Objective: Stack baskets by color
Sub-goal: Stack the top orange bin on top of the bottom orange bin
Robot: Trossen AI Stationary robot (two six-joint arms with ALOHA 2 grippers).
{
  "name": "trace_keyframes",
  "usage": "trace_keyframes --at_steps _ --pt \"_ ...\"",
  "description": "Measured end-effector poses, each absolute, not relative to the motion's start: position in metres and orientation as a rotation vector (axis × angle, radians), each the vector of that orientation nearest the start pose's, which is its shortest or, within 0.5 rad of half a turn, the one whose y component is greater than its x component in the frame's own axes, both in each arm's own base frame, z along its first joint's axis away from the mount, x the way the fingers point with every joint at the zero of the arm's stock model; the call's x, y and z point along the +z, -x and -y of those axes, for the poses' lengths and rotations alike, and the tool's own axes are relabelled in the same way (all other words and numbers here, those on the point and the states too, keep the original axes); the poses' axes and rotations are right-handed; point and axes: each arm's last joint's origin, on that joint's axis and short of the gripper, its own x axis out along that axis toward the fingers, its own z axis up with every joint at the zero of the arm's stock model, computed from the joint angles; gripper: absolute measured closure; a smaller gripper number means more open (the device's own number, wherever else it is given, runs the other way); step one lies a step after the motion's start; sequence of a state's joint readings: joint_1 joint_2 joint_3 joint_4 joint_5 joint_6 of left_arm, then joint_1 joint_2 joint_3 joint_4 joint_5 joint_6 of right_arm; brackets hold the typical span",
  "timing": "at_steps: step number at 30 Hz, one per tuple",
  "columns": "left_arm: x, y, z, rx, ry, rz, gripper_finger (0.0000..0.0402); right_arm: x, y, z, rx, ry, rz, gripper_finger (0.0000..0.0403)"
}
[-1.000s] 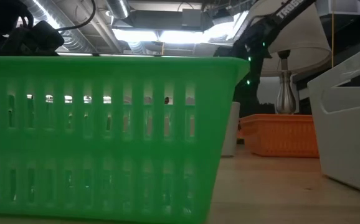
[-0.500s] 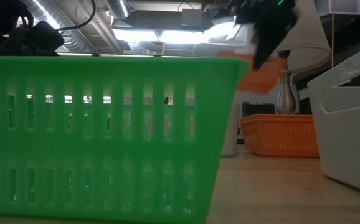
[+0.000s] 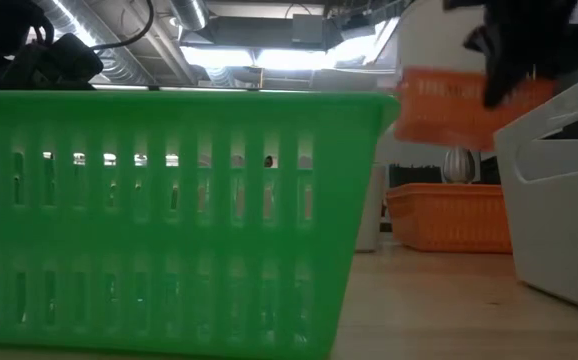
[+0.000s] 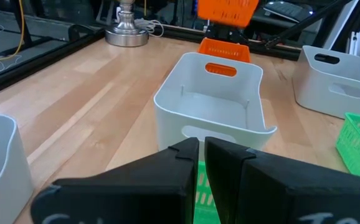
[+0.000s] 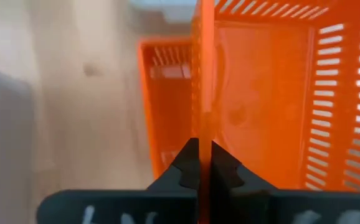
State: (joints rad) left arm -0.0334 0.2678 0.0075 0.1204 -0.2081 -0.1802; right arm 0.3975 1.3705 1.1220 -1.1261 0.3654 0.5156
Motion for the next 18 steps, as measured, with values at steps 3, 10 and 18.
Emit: trace_keyframes --at_steps 3,10,18 --pt "0.155 -0.113 -0.002 0.187 0.163 -0.123 0.0380 0.254 -0.222 -0.082 -0.291 0.071 -1.237 0.0403" --pt "0.155 -0.113 -0.002 0.187 0.163 -0.123 0.0380 0.233 -0.223 -0.083 -0.221 0.029 -1.248 0.0403" --pt "0.155 -0.113 -0.002 0.187 0.159 -0.123 0.0380 0.229 -0.224 -0.084 -0.183 0.024 -1.244 0.0401"
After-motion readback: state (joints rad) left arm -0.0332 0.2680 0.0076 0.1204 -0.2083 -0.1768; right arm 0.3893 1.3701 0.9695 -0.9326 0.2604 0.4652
